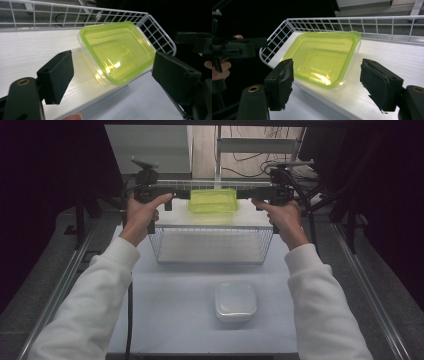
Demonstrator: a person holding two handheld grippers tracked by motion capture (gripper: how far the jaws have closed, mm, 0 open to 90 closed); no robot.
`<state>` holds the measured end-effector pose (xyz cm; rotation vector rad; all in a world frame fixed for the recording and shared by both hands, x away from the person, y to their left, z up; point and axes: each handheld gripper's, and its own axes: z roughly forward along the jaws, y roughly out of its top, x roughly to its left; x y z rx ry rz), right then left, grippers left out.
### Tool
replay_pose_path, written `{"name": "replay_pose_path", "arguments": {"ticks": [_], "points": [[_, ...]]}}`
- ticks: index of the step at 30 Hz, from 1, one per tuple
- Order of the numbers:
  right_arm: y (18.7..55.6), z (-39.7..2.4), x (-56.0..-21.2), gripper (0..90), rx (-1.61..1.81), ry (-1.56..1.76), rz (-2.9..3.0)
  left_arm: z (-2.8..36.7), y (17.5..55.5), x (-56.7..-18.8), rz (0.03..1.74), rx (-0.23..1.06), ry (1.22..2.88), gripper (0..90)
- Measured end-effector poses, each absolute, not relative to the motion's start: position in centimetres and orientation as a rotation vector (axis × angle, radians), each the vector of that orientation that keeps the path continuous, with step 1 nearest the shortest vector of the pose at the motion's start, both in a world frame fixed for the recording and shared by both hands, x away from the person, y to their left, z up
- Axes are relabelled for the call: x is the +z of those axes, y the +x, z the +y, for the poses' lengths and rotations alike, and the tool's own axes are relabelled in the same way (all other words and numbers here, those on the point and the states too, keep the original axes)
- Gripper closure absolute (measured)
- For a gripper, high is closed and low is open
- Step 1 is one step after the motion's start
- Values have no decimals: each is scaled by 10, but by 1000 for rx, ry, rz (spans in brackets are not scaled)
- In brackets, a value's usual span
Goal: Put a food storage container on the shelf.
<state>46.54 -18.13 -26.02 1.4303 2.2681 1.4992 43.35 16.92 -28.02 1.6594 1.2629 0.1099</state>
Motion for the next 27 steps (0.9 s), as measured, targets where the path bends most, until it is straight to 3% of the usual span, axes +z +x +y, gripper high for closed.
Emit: {"name": "replay_pose_path", "arguments": {"ticks": [10, 14, 27], "points": [[417, -210, -283, 263, 1483, 1280, 2331, 166, 370, -288, 1168, 178, 1725, 211], [399, -225, -299, 266, 1507, 1257, 2325, 164, 343, -310, 1151, 173, 1744, 217], [357, -255, -347, 286, 1454, 1219, 2374, 160, 304, -372, 1157, 132, 1829, 252]]}}
